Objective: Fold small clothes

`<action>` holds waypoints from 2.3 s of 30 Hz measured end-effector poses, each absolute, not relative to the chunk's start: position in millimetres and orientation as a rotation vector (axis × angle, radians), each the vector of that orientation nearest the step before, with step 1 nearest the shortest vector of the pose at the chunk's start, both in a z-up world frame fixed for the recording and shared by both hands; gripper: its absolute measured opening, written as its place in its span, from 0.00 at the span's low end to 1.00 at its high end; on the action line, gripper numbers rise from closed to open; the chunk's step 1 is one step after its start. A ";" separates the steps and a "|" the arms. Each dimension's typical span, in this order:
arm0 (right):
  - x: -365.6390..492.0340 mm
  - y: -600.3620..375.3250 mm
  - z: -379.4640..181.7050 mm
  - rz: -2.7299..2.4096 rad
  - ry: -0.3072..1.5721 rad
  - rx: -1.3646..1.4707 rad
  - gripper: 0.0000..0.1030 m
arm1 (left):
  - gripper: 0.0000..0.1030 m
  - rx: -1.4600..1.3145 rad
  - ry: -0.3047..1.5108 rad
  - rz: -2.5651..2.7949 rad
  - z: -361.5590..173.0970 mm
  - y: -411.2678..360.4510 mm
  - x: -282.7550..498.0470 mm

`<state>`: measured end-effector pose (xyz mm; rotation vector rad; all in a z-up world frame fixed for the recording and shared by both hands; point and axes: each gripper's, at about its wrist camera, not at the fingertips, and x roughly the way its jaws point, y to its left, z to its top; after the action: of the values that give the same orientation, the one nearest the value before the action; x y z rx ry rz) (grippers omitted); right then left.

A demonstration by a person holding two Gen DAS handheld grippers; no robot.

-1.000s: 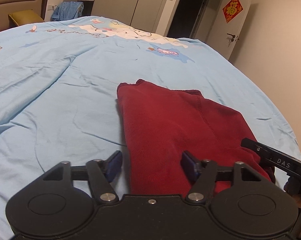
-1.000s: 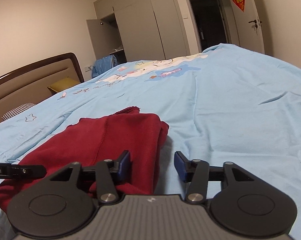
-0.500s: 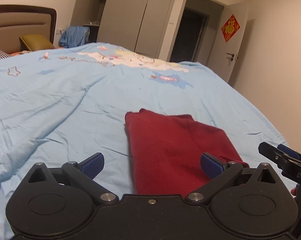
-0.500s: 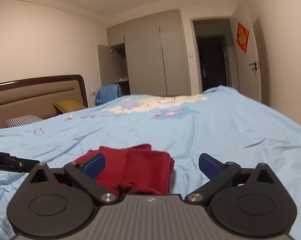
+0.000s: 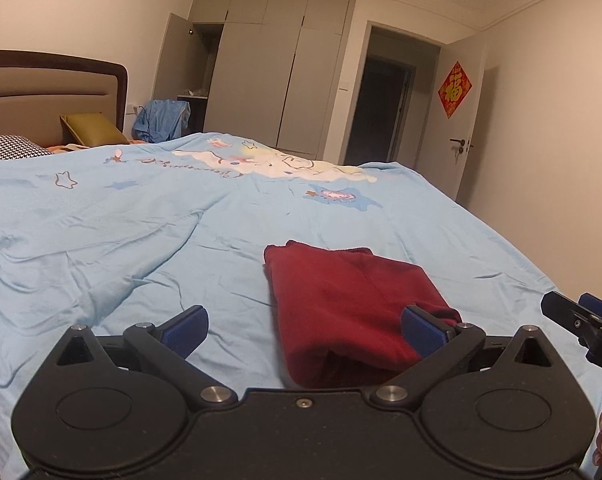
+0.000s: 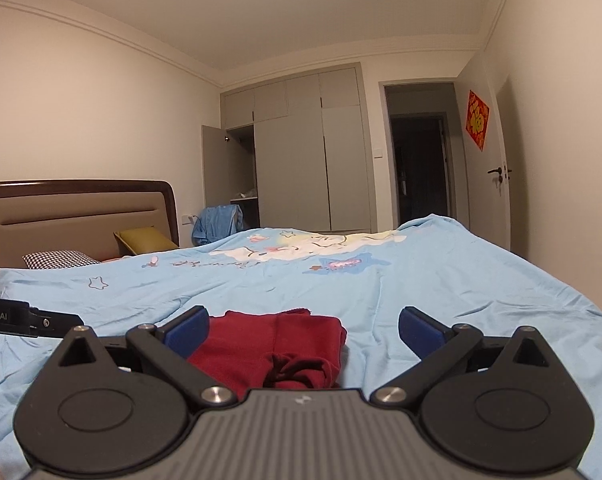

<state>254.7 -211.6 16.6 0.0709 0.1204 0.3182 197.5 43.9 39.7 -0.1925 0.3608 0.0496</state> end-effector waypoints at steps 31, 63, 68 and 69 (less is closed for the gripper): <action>203.8 -207.7 -23.7 0.243 0.207 0.059 1.00 | 0.99 -0.148 0.379 0.052 -3.1 43.8 157.6; 212.4 -205.3 -29.8 0.239 0.242 0.057 1.00 | 0.99 -0.141 0.410 0.044 -9.0 41.3 167.5; 213.2 -205.5 -31.5 0.240 0.246 0.058 1.00 | 0.99 -0.140 0.413 0.045 -9.7 41.0 168.0; 213.2 -205.3 -31.6 0.240 0.246 0.058 1.00 | 0.99 -0.139 0.415 0.044 -10.4 40.5 168.4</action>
<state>213.2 -205.3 -31.6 0.0579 0.2460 0.2399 168.4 40.5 -10.4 -0.1392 0.4145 0.0442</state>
